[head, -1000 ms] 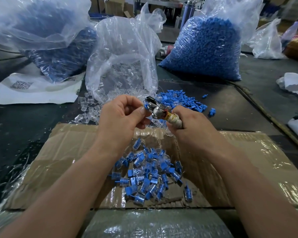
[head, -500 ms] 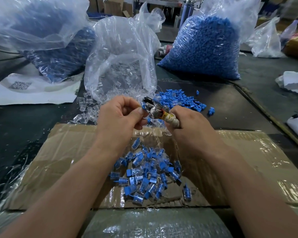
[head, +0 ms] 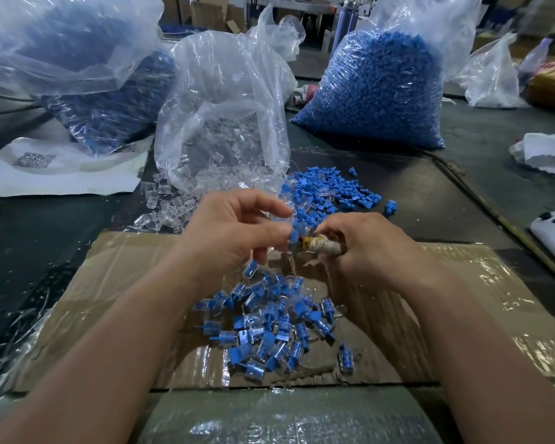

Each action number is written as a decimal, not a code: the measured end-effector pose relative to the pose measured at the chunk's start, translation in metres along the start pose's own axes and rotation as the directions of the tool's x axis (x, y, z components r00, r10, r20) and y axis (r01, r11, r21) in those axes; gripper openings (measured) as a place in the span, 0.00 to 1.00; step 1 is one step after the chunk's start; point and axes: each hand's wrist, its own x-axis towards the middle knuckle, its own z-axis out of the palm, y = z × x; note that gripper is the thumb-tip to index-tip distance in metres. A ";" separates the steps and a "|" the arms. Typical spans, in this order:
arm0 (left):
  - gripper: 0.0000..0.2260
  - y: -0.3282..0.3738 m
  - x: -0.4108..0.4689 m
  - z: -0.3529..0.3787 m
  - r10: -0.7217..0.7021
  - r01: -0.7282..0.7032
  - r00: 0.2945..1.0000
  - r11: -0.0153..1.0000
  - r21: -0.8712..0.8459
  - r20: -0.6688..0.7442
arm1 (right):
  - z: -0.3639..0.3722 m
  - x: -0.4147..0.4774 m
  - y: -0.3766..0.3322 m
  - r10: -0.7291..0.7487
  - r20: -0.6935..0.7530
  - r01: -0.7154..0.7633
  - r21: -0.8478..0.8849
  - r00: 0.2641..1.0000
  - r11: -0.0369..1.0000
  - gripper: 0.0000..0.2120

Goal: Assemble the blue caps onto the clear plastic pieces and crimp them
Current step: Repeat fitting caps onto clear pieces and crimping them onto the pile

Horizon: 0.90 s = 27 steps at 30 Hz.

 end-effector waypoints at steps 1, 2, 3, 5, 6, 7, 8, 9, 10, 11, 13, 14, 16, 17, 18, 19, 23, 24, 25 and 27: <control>0.09 -0.001 0.000 0.002 -0.015 0.013 0.999 0.999 0.040 0.041 | 0.000 0.000 -0.001 0.003 0.021 -0.003 -0.025 1.000 1.000 0.08; 0.09 -0.001 -0.001 0.003 -0.027 0.022 0.997 0.997 0.072 0.073 | 0.000 0.000 -0.001 0.006 0.035 -0.004 -0.051 0.999 0.999 0.10; 0.08 -0.002 -0.001 0.003 -0.036 0.027 0.994 0.995 0.094 0.101 | 0.000 0.001 -0.001 0.010 0.042 -0.007 -0.063 0.999 0.998 0.12; 0.07 -0.001 -0.001 0.002 -0.047 0.026 0.986 0.991 0.129 0.160 | -0.002 0.002 -0.002 0.019 0.058 -0.017 -0.042 0.998 0.999 0.17; 0.08 -0.001 -0.002 0.002 -0.049 0.022 0.983 0.989 0.147 0.179 | -0.002 0.002 -0.003 0.024 0.077 -0.021 -0.038 0.997 0.999 0.20; 0.09 0.000 -0.002 0.002 -0.046 0.017 0.983 0.987 0.159 0.176 | -0.003 0.002 -0.004 0.030 0.102 -0.026 -0.045 0.994 0.999 0.24; 0.10 0.000 -0.003 0.002 -0.038 0.014 0.989 0.986 0.163 0.145 | -0.004 0.002 -0.004 0.035 0.126 -0.029 -0.050 0.991 0.998 0.27; 0.11 -0.001 -0.002 0.001 -0.029 0.015 0.996 0.988 0.156 0.084 | -0.005 0.001 -0.004 0.038 0.143 -0.033 -0.042 0.989 0.999 0.30; 0.11 -0.002 0.000 0.000 -0.017 0.018 1.000 0.990 0.142 -0.008 | -0.006 0.000 -0.003 0.040 0.149 -0.038 -0.015 0.988 0.999 0.31; 0.09 -0.004 0.002 -0.002 -0.004 0.020 0.992 0.991 0.129 -0.123 | -0.007 -0.002 -0.002 0.040 0.147 -0.044 0.024 0.988 0.999 0.31; 0.05 -0.007 0.007 -0.009 0.039 0.025 0.928 0.986 0.168 -0.370 | -0.008 -0.004 0.000 0.038 0.141 -0.050 0.082 0.989 0.995 0.30; 0.05 -0.010 0.011 -0.013 0.073 0.038 0.884 0.973 0.227 -0.462 | -0.008 -0.004 0.002 0.041 0.144 -0.054 0.087 0.989 0.995 0.28; 0.05 -0.015 0.015 -0.019 0.137 0.079 0.839 0.926 0.369 -0.526 | -0.008 -0.002 0.003 0.048 0.152 -0.062 0.085 0.987 0.994 0.27; 0.06 -0.018 0.016 -0.019 0.163 0.095 0.843 0.893 0.440 -0.513 | -0.008 -0.002 0.003 0.049 0.148 -0.063 0.091 0.988 0.994 0.26; 0.07 -0.021 0.017 -0.019 0.186 0.100 0.856 0.857 0.506 -0.483 | -0.008 -0.002 0.004 0.047 0.136 -0.062 0.103 0.990 0.993 0.25; 0.08 -0.024 0.017 -0.016 0.204 0.099 0.871 0.818 0.566 -0.447 | -0.008 -0.001 0.004 0.046 0.119 -0.060 0.117 0.992 0.991 0.24; 0.14 -0.035 0.020 -0.006 0.182 0.102 0.943 0.640 0.762 -0.279 | -0.009 0.001 0.007 0.059 -0.067 -0.046 0.180 0.996 0.983 0.13; 0.15 -0.037 0.021 -0.005 0.137 0.115 0.961 0.593 0.797 -0.240 | -0.009 0.002 0.008 0.078 -0.130 -0.050 0.205 0.988 0.977 0.10; 0.15 -0.039 0.023 -0.004 0.095 0.127 0.972 0.557 0.820 -0.216 | -0.009 0.002 0.009 0.101 -0.192 -0.054 0.235 0.976 0.971 0.07; 0.12 -0.040 0.024 -0.004 0.064 0.146 0.975 0.542 0.828 -0.213 | -0.009 0.002 0.010 0.145 -0.307 -0.055 0.284 0.941 0.957 0.08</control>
